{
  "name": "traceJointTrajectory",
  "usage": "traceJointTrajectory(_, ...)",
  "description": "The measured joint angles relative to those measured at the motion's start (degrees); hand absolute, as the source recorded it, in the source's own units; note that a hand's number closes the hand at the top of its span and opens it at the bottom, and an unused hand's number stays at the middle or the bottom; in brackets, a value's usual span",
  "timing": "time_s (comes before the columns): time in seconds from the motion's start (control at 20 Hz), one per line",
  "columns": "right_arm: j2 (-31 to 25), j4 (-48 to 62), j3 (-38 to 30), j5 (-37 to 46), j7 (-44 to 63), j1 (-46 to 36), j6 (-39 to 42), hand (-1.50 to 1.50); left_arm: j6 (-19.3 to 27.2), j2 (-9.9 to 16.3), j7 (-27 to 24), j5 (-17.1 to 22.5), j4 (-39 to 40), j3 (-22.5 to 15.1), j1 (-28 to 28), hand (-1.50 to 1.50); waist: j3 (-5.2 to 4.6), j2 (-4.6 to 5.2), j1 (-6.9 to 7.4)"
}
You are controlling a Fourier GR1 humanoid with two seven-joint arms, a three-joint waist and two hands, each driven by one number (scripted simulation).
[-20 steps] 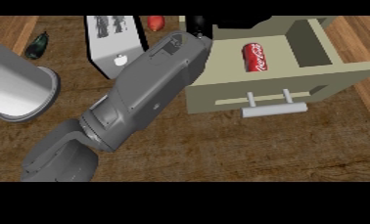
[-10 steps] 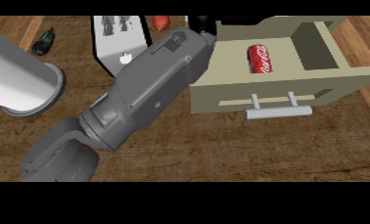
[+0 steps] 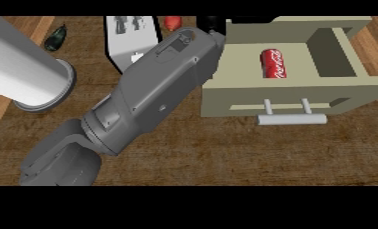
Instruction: Pick up the can, place it into the drawer and close the drawer
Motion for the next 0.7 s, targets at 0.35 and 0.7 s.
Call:
traceJointTrajectory(0.35,0.27,10.13,10.55,18.93,-3.56,-8.34,-6.77,-1.5,-1.13,0.1,1.09,-1.06,0.34,1.23,0.49,-1.5,-0.02,-0.33,1.5)
traceJointTrajectory(0.7,-0.63,24.13,18.21,32.48,-6.0,-16.91,-13.16,-1.5,-0.57,2.64,4.07,-3.06,-2.34,1.64,1.64,-1.5,-0.04,-0.63,2.36)
